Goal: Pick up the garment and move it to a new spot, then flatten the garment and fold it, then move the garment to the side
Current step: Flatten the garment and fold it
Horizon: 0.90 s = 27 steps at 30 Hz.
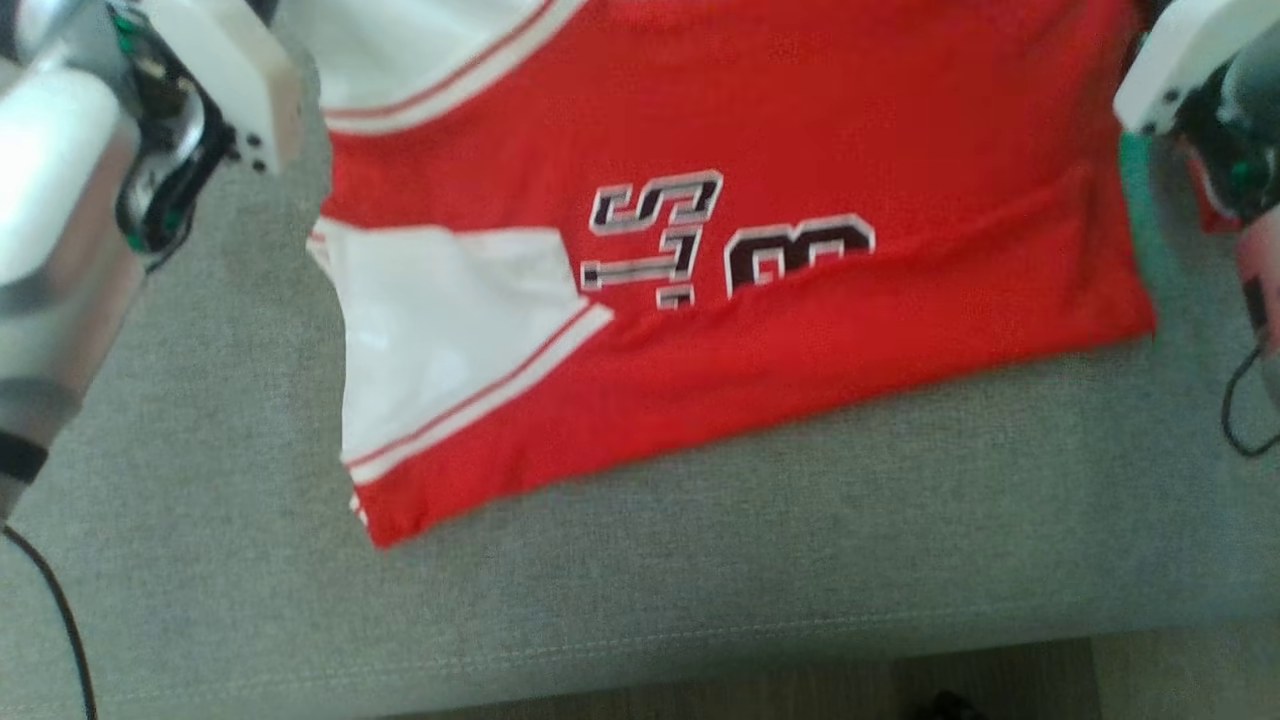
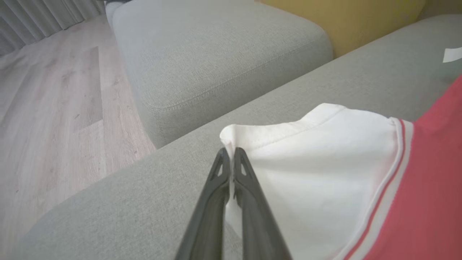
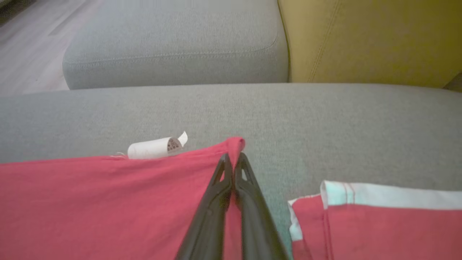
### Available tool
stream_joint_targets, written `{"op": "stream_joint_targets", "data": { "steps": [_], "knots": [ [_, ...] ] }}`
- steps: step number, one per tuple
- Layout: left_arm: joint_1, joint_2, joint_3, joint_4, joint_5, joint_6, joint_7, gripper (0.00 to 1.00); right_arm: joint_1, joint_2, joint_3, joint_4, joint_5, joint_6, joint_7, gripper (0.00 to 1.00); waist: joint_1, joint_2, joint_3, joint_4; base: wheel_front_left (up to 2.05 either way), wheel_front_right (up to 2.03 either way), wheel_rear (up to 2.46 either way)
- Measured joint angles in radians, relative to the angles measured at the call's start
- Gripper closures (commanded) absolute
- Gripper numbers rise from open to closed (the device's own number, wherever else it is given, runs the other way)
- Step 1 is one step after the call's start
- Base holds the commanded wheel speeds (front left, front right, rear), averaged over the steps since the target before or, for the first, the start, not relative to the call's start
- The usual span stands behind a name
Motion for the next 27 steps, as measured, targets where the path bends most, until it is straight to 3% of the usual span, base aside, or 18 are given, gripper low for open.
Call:
{"op": "stream_joint_targets", "data": {
  "steps": [8, 12, 20, 27],
  "knots": [
    [-0.113, -0.051, 0.027, 0.125, 0.035, 0.006, -0.111, 1.00, -0.150, 0.006, -0.007, 0.100, -0.020, 0.000, -0.156, 1.00, 0.0000, 0.0000, 0.038, 0.016, 0.00, 0.00, 0.00],
    [-0.141, -0.083, 0.029, 0.175, 0.042, 0.009, -0.152, 1.00, -0.181, 0.030, 0.001, 0.156, -0.021, 0.000, -0.181, 1.00, 0.0000, 0.0000, 0.044, 0.021, 0.00, 0.00, 0.00],
    [-0.103, -0.102, 0.010, 0.215, 0.061, -0.016, -0.201, 1.00, -0.147, 0.027, 0.060, 0.201, 0.017, 0.000, -0.222, 1.00, 0.0000, 0.0000, 0.012, 0.028, 0.00, 0.00, 0.00],
    [0.026, -0.072, -0.023, 0.114, 0.068, -0.023, -0.210, 1.00, -0.032, -0.025, 0.128, 0.187, 0.103, 0.000, -0.212, 1.00, 0.0000, 0.0000, -0.052, 0.043, 0.00, 0.00, 0.00]
  ]
}}
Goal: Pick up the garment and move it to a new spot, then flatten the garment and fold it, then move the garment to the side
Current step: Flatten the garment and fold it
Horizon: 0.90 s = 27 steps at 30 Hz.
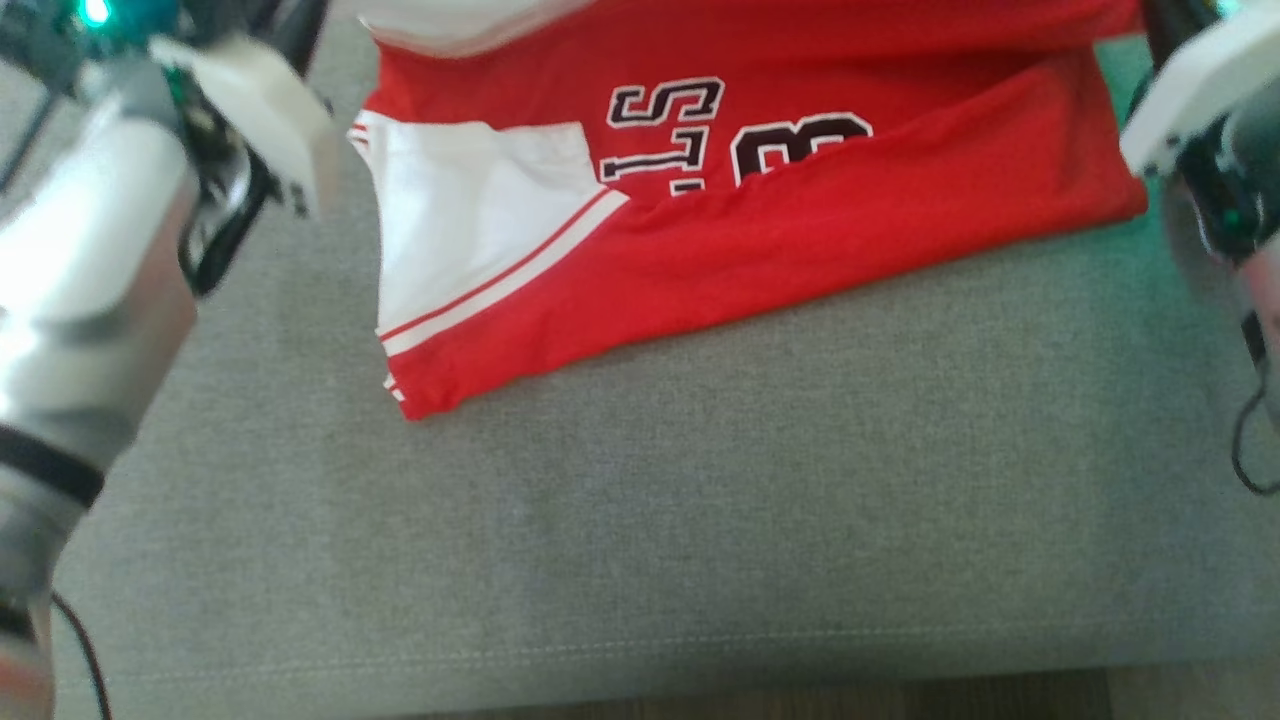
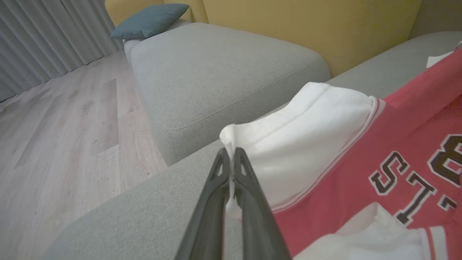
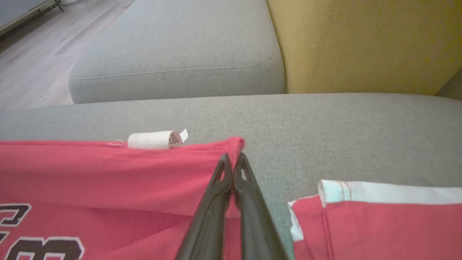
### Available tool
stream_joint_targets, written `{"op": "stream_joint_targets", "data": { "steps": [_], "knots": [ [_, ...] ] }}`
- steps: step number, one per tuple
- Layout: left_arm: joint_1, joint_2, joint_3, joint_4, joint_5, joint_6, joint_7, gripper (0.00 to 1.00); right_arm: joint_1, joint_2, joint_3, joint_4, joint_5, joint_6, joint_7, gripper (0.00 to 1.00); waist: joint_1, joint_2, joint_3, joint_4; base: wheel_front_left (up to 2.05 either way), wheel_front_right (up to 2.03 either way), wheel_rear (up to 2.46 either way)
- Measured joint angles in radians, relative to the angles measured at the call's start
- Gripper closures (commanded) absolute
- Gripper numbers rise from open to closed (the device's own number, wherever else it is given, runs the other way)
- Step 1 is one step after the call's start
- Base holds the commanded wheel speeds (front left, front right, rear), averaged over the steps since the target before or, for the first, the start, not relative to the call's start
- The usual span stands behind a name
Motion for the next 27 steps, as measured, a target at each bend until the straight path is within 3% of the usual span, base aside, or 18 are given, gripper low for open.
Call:
{"op": "stream_joint_targets", "data": {
  "steps": [11, 20, 27],
  "knots": [
    [0.200, 0.102, -0.087, -0.327, 0.000, 0.058, 0.105, 1.00, 0.138, -0.110, 0.114, -0.097, 0.134, 0.000, 0.134, 1.00, 0.0000, 0.0000, -0.104, 0.036, 0.00, 0.00, 0.00],
    [0.303, 0.172, -0.135, -0.511, -0.001, 0.109, 0.187, 1.00, 0.208, -0.172, 0.186, -0.161, 0.197, 0.000, 0.267, 1.00, 0.0000, 0.0000, -0.161, 0.045, 0.00, 0.00, 0.00],
    [0.337, 0.197, -0.153, -0.592, -0.011, 0.134, 0.226, 1.00, 0.215, -0.199, 0.223, -0.182, 0.194, 0.000, 0.277, 1.00, -0.0001, 0.0000, -0.163, 0.046, 0.00, 0.00, 0.00]
  ]
}}
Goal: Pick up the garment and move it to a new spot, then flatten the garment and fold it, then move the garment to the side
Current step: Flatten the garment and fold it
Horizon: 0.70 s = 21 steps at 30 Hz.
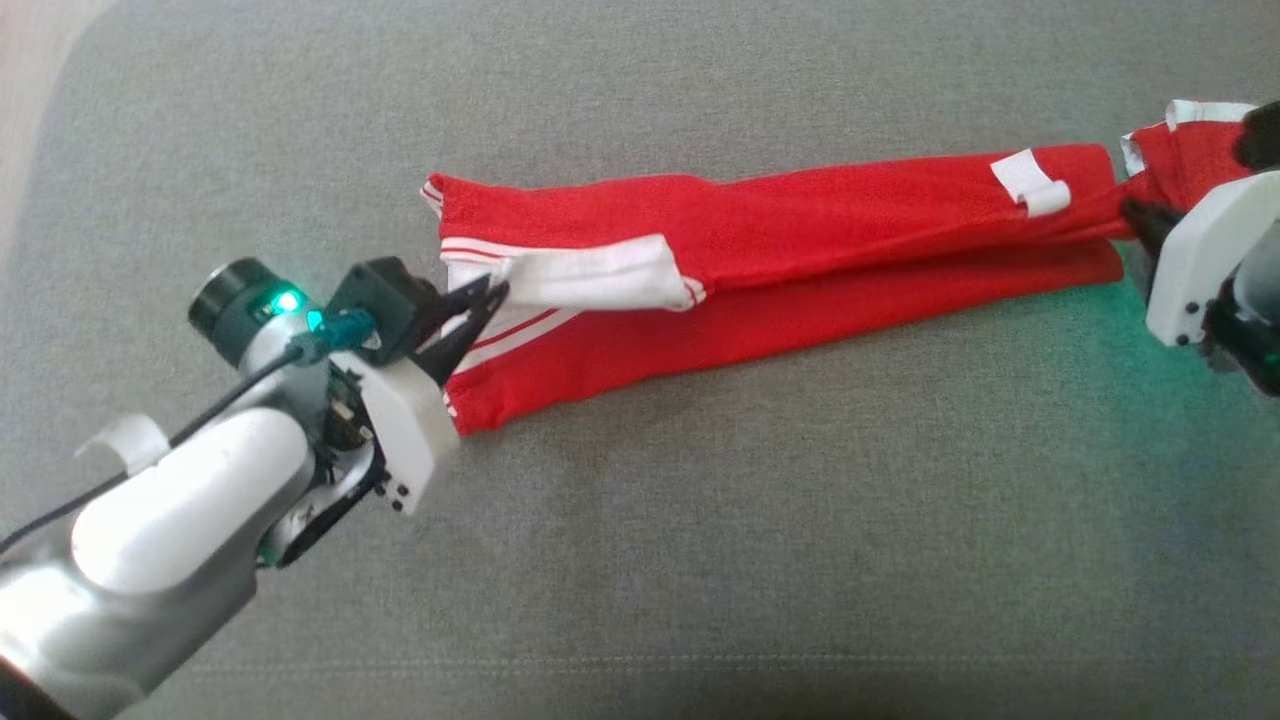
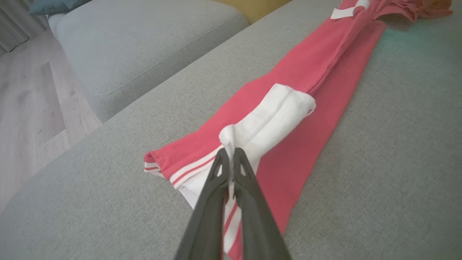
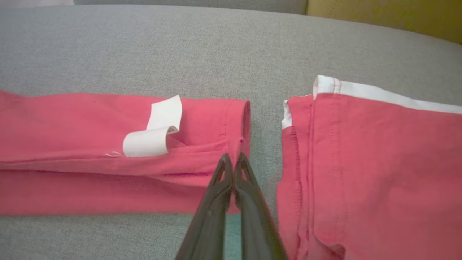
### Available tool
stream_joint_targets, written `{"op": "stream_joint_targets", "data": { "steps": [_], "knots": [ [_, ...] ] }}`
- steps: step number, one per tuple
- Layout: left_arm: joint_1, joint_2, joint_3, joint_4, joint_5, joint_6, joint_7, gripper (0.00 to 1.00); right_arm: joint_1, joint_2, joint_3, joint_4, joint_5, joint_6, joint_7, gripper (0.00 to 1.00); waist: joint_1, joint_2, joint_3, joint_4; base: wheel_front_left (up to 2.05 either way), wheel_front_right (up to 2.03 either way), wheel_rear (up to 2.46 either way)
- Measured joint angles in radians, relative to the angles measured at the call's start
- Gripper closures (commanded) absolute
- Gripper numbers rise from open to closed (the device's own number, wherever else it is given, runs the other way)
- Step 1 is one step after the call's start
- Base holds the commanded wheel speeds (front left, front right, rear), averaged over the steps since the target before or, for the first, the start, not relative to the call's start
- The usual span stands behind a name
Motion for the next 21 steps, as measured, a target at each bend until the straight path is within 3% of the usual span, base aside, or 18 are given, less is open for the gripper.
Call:
{"op": "stream_joint_targets", "data": {
  "steps": [3, 4, 5, 6, 8, 9, 16, 21],
  "knots": [
    [0.013, 0.002, -0.010, -0.016, -0.005, 0.003, 0.015, 1.00, 0.005, -0.001, 0.029, -0.003, -0.010, 0.000, 0.000, 1.00, 0.0000, 0.0000, 0.002, 0.005, 0.00, 0.00, 0.00],
    [0.020, 0.002, -0.014, -0.018, -0.011, 0.004, 0.018, 1.00, 0.008, -0.001, 0.037, -0.006, -0.014, 0.000, 0.000, 0.24, 0.0000, 0.0000, 0.002, 0.006, 0.00, 0.00, 0.00],
    [0.028, 0.002, -0.019, -0.019, -0.015, 0.008, 0.022, 1.00, 0.011, -0.001, 0.042, -0.007, -0.016, 0.000, 0.001, 0.00, 0.0000, 0.0000, 0.003, 0.007, 0.00, 0.00, 0.00],
    [0.036, 0.002, -0.022, -0.019, -0.016, 0.013, 0.022, 0.90, 0.015, -0.001, 0.043, -0.005, -0.016, 0.000, 0.011, 0.00, 0.0000, 0.0000, 0.003, 0.007, 0.00, 0.00, 0.00],
    [0.047, 0.001, -0.025, -0.016, -0.017, 0.018, 0.022, 0.24, 0.022, -0.007, 0.054, 0.007, -0.016, 0.000, 0.043, 0.00, 0.0000, 0.0000, 0.002, 0.006, 0.00, 0.00, 0.00],
    [0.051, -0.002, -0.025, -0.012, -0.017, 0.024, 0.020, 0.00, 0.022, -0.014, 0.058, 0.007, -0.020, 0.000, 0.044, 0.00, 0.0000, 0.0000, 0.001, 0.005, 0.00, 0.00, 0.00],
    [0.080, -0.042, 0.037, 0.030, -0.072, 0.090, -0.066, 0.00, 0.016, -0.017, -0.021, -0.006, -0.021, 0.000, -0.081, 0.00, 0.0000, 0.0000, -0.012, 0.000, 0.00, 0.00, 0.00],
    [0.102, -0.093, 0.202, 0.065, -0.152, 0.194, -0.211, 0.00, 0.016, 0.036, -0.094, -0.043, -0.012, 0.000, -0.249, 0.00, 0.0000, 0.0000, -0.029, 0.000, 0.00, 0.00, 0.00]
  ]
}}
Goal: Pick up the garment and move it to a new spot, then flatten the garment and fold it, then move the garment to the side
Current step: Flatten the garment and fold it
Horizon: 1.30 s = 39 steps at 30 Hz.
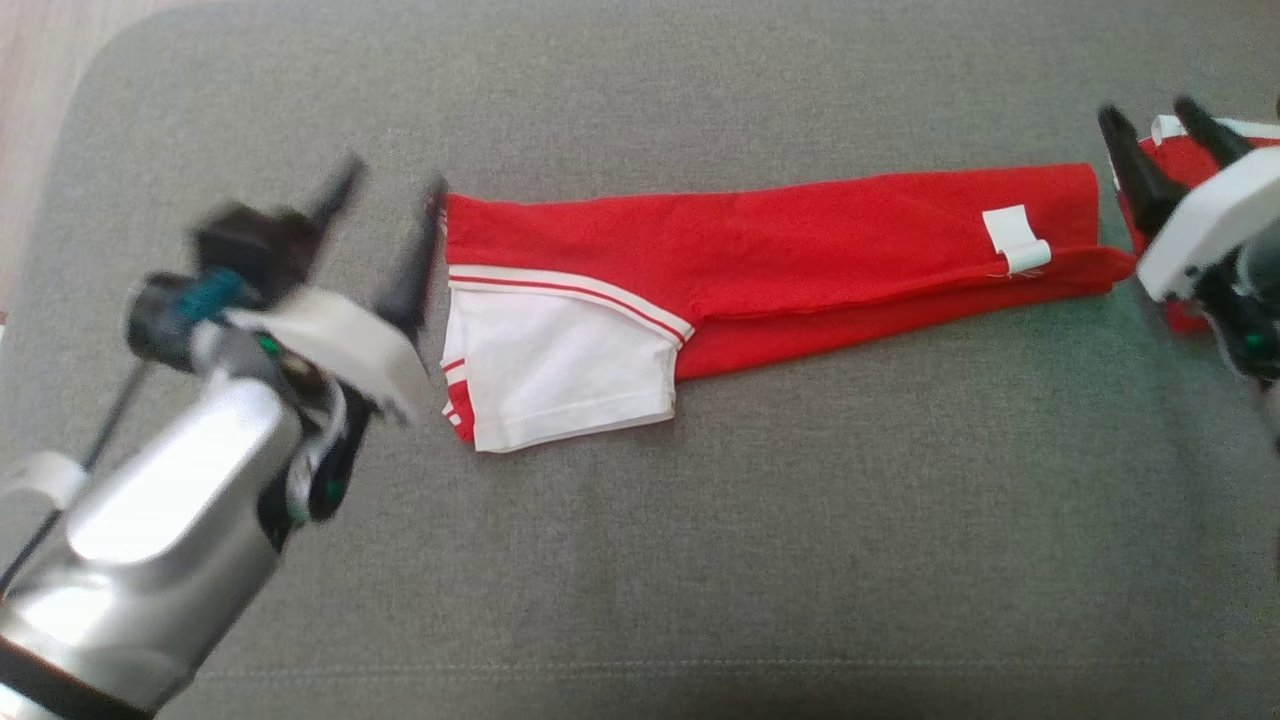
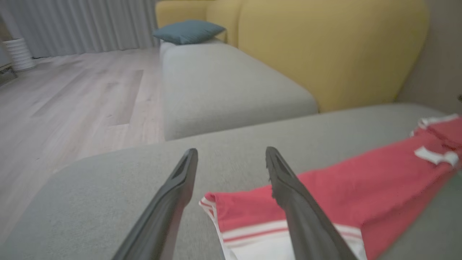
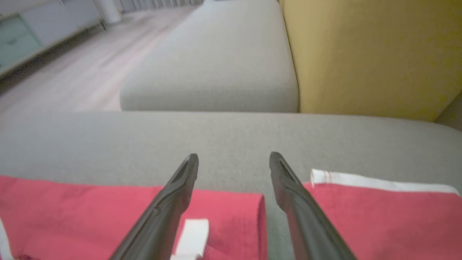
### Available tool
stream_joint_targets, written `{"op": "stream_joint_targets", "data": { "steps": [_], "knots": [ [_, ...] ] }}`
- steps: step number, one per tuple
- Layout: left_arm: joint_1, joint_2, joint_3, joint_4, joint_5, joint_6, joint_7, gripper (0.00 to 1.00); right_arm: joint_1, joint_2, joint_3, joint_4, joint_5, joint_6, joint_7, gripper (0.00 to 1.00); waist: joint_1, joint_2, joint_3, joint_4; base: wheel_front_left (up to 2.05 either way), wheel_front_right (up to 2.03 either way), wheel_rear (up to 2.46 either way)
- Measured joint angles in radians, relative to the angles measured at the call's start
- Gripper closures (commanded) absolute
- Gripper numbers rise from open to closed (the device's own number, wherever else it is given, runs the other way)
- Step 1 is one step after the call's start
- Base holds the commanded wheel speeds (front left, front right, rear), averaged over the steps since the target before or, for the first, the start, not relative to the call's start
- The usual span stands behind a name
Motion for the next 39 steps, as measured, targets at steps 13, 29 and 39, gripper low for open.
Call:
{"op": "stream_joint_targets", "data": {
  "steps": [13, 29, 39],
  "knots": [
    [0.390, -0.319, 0.627, -0.152, 0.272, -0.015, -0.032, 0.00, 0.184, 0.207, -0.186, -0.029, -0.185, 0.000, -0.334, 0.00, 0.0000, 0.0000, -0.031, 0.006, 0.00, 0.00, 0.00],
    [0.408, -0.460, 0.776, -0.079, 0.465, -0.239, -0.032, 0.00, 0.093, 0.273, -0.560, 0.261, -0.405, 0.000, -0.230, 0.00, 0.0000, 0.0000, 0.056, 0.053, 0.00, 0.00, 0.00],
    [0.392, -0.486, 0.830, -0.053, 0.503, -0.281, -0.032, 0.00, 0.014, 0.280, -0.642, 0.428, -0.507, 0.000, -0.160, 0.00, 0.0000, 0.0000, 0.093, 0.072, 0.00, 0.00, 0.00]
  ]
}}
